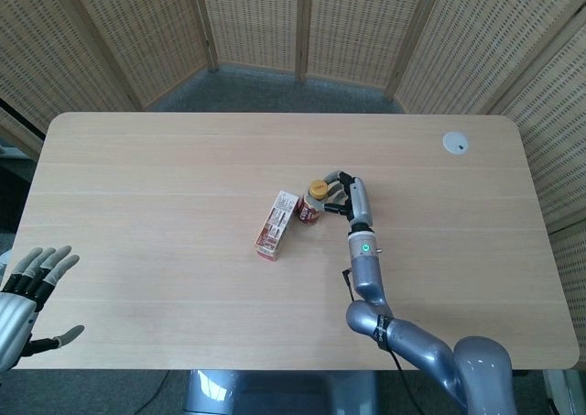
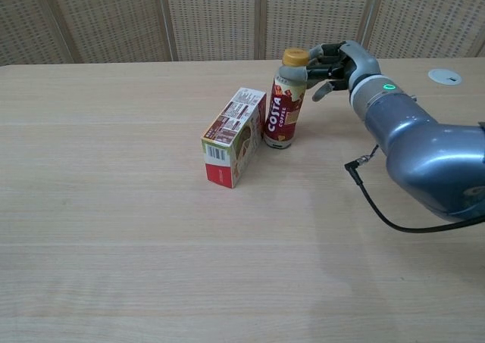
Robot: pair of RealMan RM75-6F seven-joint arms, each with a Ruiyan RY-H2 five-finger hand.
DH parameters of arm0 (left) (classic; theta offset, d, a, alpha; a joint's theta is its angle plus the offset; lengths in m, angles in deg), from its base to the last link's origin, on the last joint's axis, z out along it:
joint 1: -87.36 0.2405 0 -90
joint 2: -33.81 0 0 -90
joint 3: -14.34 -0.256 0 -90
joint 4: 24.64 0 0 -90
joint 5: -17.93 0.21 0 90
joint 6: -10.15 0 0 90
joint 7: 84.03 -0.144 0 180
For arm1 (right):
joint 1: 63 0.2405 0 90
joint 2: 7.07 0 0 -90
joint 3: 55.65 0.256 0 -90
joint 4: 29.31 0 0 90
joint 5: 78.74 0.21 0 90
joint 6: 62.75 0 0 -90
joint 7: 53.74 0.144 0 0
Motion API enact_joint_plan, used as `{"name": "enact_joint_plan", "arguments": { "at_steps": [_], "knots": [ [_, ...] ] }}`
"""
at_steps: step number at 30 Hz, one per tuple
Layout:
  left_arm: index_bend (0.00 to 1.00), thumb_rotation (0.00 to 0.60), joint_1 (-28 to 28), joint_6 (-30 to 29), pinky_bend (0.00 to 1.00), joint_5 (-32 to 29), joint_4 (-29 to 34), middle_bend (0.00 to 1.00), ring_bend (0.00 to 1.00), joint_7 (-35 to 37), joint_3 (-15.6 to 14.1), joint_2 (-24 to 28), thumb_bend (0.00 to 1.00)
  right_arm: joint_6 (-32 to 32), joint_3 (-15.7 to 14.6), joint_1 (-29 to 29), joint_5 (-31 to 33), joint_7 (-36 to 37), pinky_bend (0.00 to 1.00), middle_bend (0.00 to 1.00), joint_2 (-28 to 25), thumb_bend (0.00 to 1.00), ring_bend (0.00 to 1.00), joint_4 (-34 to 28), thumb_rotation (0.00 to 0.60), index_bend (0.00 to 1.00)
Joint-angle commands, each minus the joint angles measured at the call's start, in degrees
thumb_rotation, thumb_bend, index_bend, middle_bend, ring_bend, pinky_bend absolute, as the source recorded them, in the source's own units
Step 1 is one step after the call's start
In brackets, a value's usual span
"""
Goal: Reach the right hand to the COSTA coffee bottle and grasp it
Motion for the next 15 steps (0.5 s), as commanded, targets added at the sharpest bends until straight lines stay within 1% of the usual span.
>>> {"name": "enact_joint_plan", "arguments": {
  "at_steps": [1, 5, 8, 11, 15],
  "knots": [
    [0.11, 0.600, 0.0, 0.1, 0.00, 0.1, 0.0, 0.00, 0.00, -0.1, -0.1, 0.0, 0.05, -0.5, 0.5, -0.3, -0.1, -0.2, 0.66, 0.73, -0.3, 0.00, 0.58, -0.9, 0.600, 0.56],
    [0.11, 0.600, 0.0, 0.1, 0.00, 0.2, 0.1, 0.00, 0.00, -0.2, -0.1, -0.1, 0.05, -2.1, 1.7, -0.5, -0.1, -1.3, 0.66, 0.73, -1.4, 0.00, 0.58, -3.4, 0.600, 0.56],
    [0.11, 0.600, 0.0, 0.2, 0.00, 0.3, 0.1, 0.00, 0.00, -0.3, -0.1, -0.1, 0.05, -3.5, 2.7, -0.4, -0.5, -3.0, 0.66, 0.73, -2.9, 0.01, 0.58, -6.4, 0.600, 0.57],
    [0.11, 0.600, -0.1, 0.3, 0.00, 0.3, 0.2, 0.00, 0.00, -0.4, -0.1, -0.2, 0.05, -5.2, 3.9, -0.1, -0.6, -5.7, 0.66, 0.73, -4.8, 0.01, 0.58, -10.4, 0.600, 0.57],
    [0.11, 0.600, -0.1, 0.3, 0.00, 0.6, 0.3, 0.00, 0.00, -0.6, -0.3, -0.2, 0.05, -7.6, 6.3, 0.6, 0.0, -10.2, 0.66, 0.73, -7.7, 0.00, 0.58, -16.8, 0.600, 0.57]
  ]
}}
